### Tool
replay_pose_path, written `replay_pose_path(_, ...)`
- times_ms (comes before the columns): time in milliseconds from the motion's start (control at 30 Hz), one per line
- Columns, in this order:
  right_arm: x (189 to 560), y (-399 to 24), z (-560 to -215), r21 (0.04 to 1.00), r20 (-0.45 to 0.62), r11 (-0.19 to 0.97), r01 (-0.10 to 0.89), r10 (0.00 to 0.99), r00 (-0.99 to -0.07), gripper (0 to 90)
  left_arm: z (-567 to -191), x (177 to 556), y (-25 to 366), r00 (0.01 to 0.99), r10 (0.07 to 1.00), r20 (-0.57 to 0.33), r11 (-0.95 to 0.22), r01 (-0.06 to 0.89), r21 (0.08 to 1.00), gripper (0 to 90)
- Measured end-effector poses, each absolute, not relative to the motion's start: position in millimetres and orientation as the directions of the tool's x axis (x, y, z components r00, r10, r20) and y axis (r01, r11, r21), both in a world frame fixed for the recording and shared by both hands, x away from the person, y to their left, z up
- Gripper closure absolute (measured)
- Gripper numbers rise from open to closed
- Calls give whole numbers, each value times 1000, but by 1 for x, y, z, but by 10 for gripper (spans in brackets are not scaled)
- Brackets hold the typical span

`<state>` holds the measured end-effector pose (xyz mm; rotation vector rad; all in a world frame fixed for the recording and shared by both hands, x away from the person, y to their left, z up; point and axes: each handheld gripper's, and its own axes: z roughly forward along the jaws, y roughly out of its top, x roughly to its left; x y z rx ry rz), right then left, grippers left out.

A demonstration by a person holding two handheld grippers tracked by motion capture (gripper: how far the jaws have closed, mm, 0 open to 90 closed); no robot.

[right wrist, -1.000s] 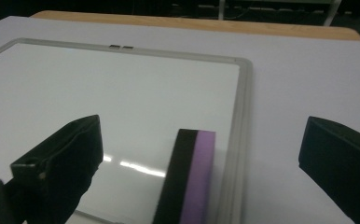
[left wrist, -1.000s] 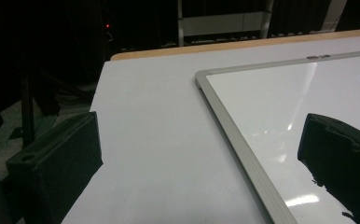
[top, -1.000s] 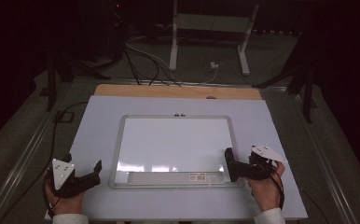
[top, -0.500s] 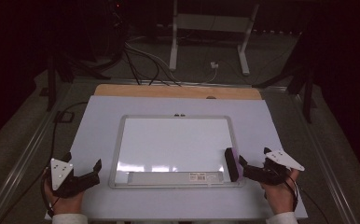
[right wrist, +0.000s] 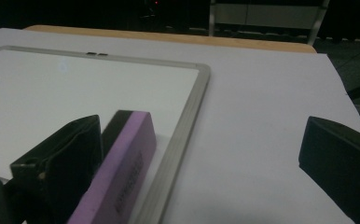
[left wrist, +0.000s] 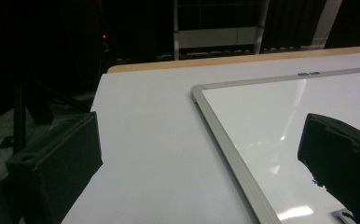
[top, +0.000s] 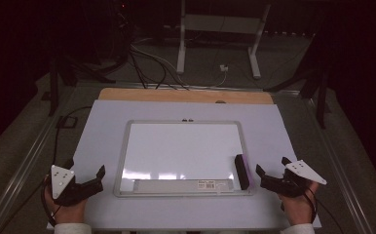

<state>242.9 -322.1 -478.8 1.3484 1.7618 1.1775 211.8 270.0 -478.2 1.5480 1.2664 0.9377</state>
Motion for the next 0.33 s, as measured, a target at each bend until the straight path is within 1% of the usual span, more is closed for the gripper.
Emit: replay_pose_path(333,246,-321,-484,906,24,102,410,957,-291,2,-480,211,271,172,985,2,-55,306,950,4)
